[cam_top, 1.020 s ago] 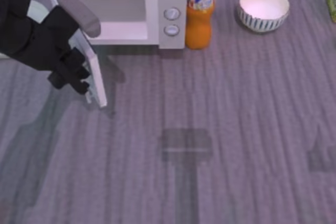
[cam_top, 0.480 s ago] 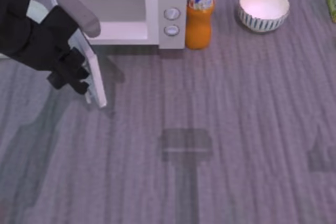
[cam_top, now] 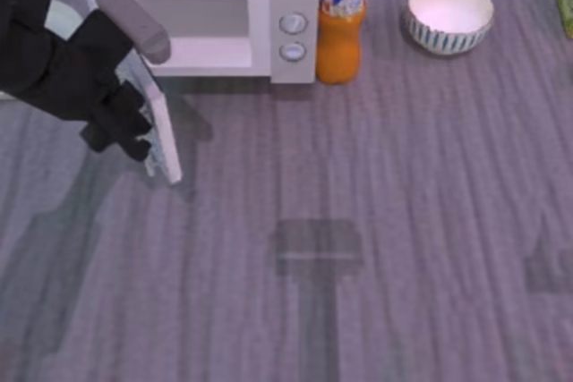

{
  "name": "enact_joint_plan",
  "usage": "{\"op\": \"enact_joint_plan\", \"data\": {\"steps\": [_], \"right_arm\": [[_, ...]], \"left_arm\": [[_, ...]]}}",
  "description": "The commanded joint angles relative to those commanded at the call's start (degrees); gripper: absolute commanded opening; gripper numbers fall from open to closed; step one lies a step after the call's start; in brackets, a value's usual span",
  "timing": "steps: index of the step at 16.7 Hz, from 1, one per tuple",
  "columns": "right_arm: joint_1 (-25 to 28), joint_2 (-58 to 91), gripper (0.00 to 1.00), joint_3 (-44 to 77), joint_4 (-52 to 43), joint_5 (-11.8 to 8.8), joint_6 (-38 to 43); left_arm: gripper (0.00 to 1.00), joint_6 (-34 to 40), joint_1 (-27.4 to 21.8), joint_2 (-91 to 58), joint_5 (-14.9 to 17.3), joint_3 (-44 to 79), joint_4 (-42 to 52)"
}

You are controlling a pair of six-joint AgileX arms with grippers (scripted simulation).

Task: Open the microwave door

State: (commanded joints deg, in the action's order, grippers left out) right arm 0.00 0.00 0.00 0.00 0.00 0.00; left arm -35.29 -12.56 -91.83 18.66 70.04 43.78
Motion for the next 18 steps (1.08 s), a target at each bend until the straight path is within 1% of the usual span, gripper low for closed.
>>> {"op": "enact_joint_plan", "data": {"steps": [2,4,11,18], "right_arm": [[0.0,0.0,1.00,0.0,0.0,0.0,0.0],[0.0,0.0,1.00,0.0,0.0,0.0,0.0],[0.0,0.0,1.00,0.0,0.0,0.0,0.0],[0.0,0.0,1.00,0.0,0.0,0.0,0.0]], "left_arm": [[0.00,-0.2,0.0,-0.2,0.2,-0.1,0.1],[0.00,-2.0,0.7,-0.2,0.7,0.2,0.7],[0.00,-12.5,5.1,-0.6,4.8,1.1,5.1],[0.00,-13.2,5.4,-0.6,5.0,1.1,5.3]]}}
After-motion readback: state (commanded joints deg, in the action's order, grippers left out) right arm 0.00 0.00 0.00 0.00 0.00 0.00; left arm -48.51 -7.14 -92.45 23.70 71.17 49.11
